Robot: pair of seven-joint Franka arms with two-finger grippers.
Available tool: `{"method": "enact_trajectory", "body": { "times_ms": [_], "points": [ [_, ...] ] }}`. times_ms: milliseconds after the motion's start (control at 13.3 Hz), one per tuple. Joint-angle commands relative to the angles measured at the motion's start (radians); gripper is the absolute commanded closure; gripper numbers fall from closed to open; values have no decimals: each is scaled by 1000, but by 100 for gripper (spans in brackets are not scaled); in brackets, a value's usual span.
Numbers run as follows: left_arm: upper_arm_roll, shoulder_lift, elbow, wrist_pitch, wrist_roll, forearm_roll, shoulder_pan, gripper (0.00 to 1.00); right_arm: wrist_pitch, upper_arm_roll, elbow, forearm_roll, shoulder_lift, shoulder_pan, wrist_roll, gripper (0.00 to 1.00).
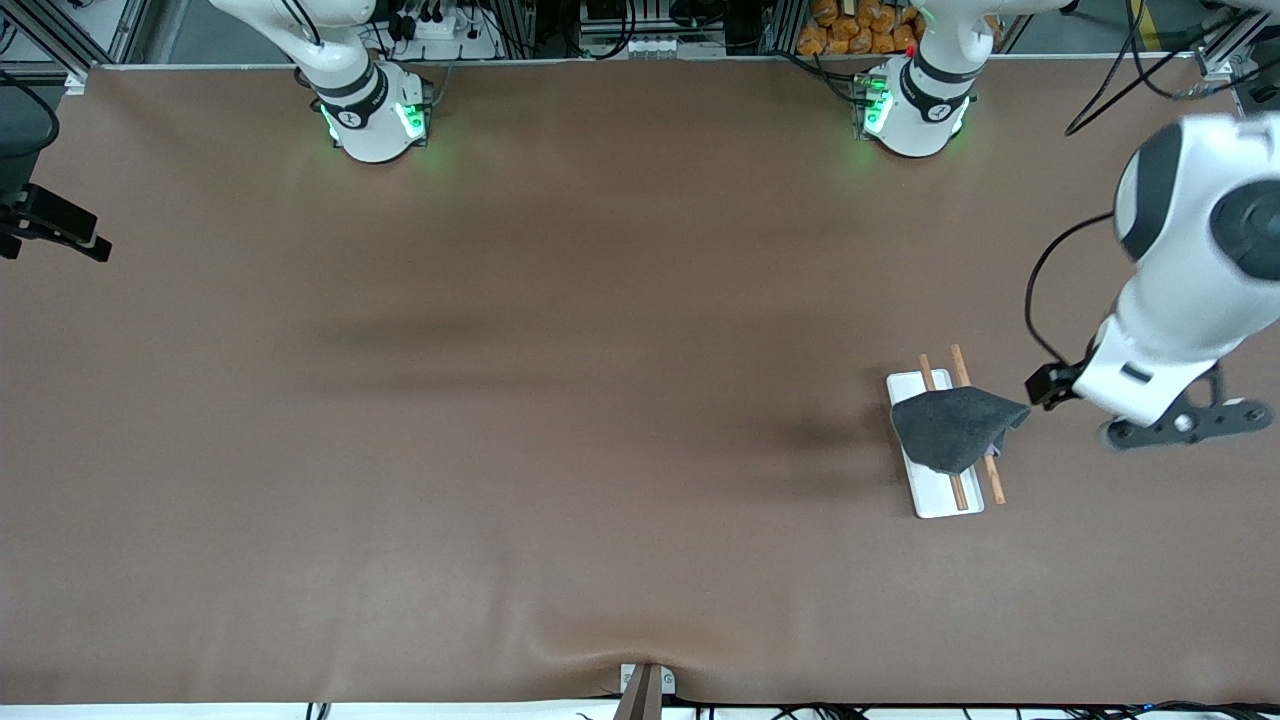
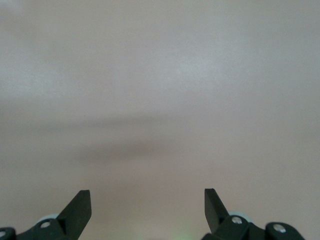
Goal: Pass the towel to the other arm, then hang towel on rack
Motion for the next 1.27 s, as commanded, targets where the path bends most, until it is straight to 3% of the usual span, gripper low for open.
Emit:
{"method": "enact_trajectory", "body": {
  "times_ms": [0, 524, 1199],
  "points": [
    [-1, -84, -7, -40, 21, -72, 8, 0, -1, 9, 12, 13, 5, -13, -7, 0],
    [5, -210, -9, -127, 112, -223, 33, 0, -1, 9, 12, 11, 5, -13, -7, 0],
    [15, -228, -20, -169, 158, -254, 30, 0, -1, 9, 12, 13, 6, -13, -7, 0]
  ]
}}
